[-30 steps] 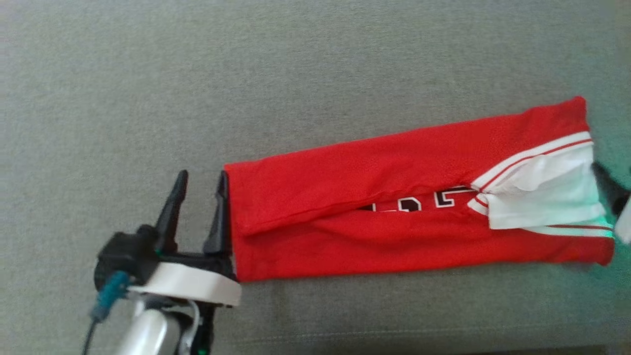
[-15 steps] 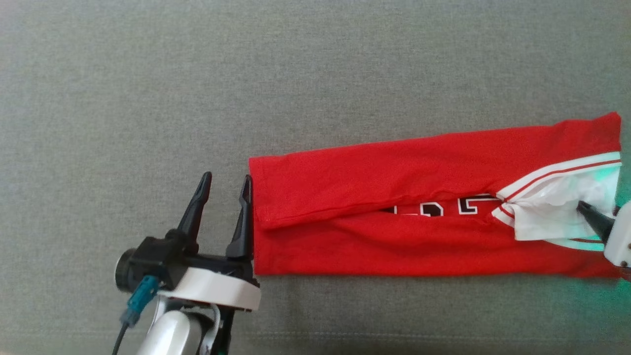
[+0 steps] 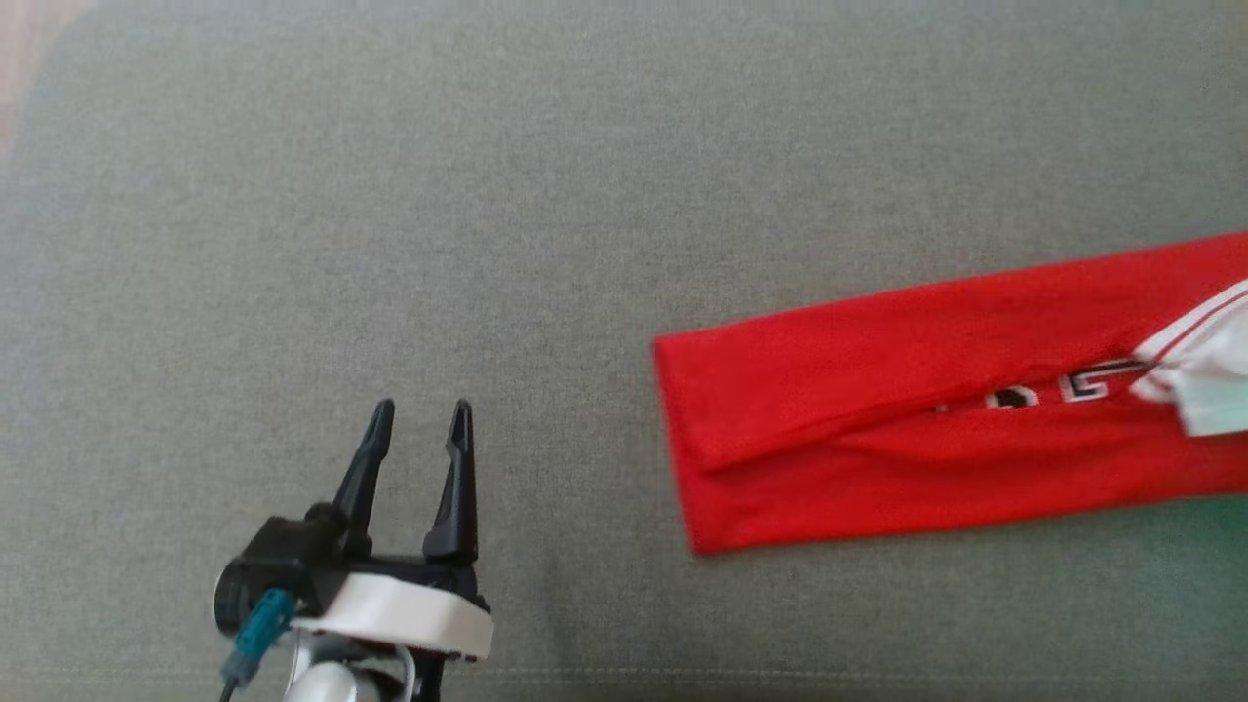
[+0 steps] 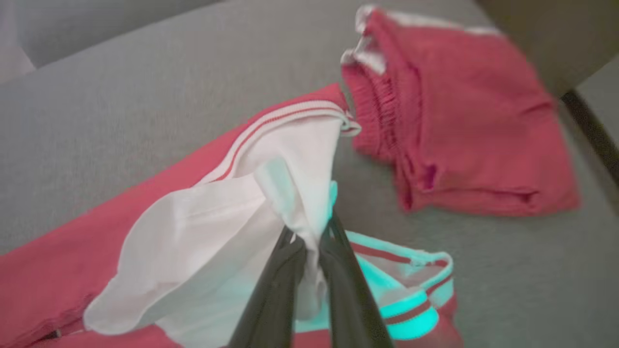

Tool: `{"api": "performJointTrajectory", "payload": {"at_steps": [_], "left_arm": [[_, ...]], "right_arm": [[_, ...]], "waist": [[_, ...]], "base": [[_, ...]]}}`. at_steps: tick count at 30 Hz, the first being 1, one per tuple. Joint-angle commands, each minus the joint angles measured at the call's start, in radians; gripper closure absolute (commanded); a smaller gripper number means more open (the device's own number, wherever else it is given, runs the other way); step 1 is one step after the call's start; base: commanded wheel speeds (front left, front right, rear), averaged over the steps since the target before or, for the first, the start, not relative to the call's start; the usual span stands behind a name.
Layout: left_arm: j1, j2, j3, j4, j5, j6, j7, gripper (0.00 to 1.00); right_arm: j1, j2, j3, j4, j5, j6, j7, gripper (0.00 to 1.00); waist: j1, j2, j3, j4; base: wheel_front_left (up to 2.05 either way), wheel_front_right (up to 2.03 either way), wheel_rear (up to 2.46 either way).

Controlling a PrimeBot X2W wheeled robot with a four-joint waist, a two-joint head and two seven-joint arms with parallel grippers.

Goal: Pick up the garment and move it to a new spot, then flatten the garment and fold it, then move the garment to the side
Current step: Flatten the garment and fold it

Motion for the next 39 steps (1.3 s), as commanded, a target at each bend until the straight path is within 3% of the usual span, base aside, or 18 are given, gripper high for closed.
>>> {"api": "performJointTrajectory", "payload": {"at_steps": [1,7,13,18,21,38,39], "left_arm": [[-0.007,-0.004,0.038,-0.025,0.003,-0.004,-0.012,0.00],[-0.004,-0.007,0.045,-0.014,-0.015,-0.013,-0.012,0.00],[-0.027,-0.007,0.022,-0.003,-0.046,-0.006,-0.012,0.00],[-0.047,-0.007,0.000,0.015,-0.062,0.003,-0.012,0.00],[-0.056,-0.007,-0.006,0.027,-0.067,0.008,-0.012,0.00],[-0.043,-0.007,-0.009,0.049,-0.079,0.024,-0.012,0.00],[-0.045,-0.007,-0.009,0.051,-0.081,0.025,-0.012,0.00]], "right_arm": [[-0.030,-0.042,0.012,-0.066,0.014,-0.001,0.008,1.00],[0.002,-0.054,0.140,-0.278,0.095,-0.001,0.091,1.00],[0.061,0.040,0.383,-0.415,0.130,-0.001,0.157,1.00],[0.056,0.122,0.597,-0.347,0.118,-0.001,0.137,1.00],[0.032,0.150,0.673,-0.286,0.103,-0.001,0.104,1.00],[-0.012,0.223,0.787,-0.134,0.085,-0.001,-0.008,1.00],[-0.010,0.226,0.797,-0.130,0.084,-0.001,-0.014,0.91]], "waist": [[0.0000,-0.0001,-0.010,0.001],[0.0000,-0.0001,-0.027,-0.002],[0.0000,-0.0001,-0.022,0.008],[0.0000,-0.0001,-0.016,0.030],[0.0000,-0.0001,-0.018,0.047],[0.0000,-0.0001,-0.042,0.060],[0.0000,-0.0001,-0.044,0.059]], "base": [[0.00,0.00,0.00],[0.00,0.00,0.00],[0.00,0.00,0.00],[0.00,0.00,0.00],[0.00,0.00,0.00],[0.00,0.00,0.00],[0.00,0.00,0.00]]}}
